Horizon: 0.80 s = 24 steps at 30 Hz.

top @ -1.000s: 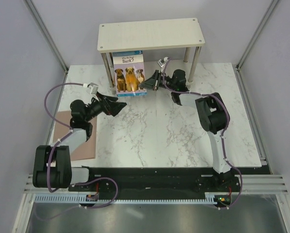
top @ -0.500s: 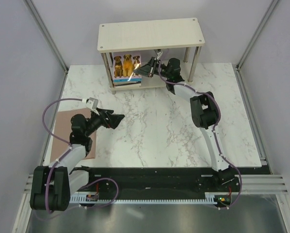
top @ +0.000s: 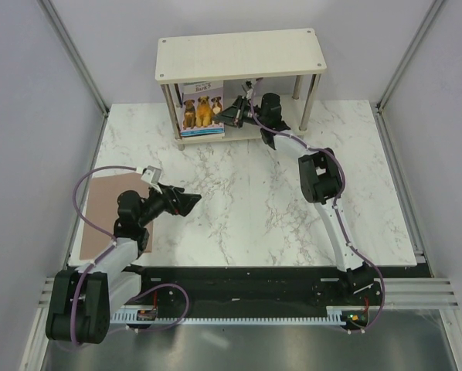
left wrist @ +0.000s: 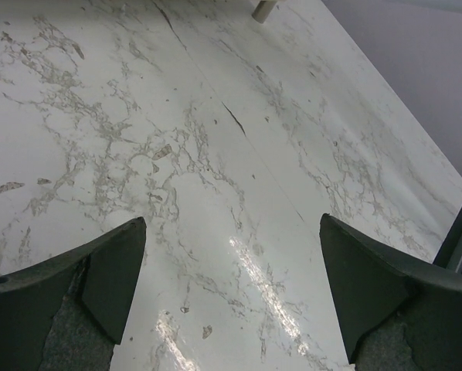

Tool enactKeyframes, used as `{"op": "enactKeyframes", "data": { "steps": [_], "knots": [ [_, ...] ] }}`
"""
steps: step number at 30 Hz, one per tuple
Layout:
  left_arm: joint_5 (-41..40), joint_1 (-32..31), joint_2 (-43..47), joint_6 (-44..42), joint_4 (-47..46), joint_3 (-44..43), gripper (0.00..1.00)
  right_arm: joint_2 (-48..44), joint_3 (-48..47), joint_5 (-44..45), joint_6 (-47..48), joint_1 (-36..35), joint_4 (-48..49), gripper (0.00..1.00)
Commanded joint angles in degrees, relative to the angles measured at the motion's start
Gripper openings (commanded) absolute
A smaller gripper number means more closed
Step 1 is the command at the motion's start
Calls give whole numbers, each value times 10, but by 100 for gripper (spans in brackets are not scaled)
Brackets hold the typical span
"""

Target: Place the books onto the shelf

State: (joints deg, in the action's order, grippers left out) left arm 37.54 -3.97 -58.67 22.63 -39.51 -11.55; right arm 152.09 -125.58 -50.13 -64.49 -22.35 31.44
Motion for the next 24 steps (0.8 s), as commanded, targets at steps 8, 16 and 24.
{"op": "enactKeyframes", "data": {
  "steps": [8,16,24],
  "knots": [
    [-12,-10,5,-20,-12,6,100,37,-125,10,16,-9,-81,18],
    [-12,-12,1,-22,-12,5,100,26,-103,11,28,-9,-88,56],
    [-12,-15,-3,-23,-11,3,100,-22,-42,17,49,-9,-81,78]
  ]
}}
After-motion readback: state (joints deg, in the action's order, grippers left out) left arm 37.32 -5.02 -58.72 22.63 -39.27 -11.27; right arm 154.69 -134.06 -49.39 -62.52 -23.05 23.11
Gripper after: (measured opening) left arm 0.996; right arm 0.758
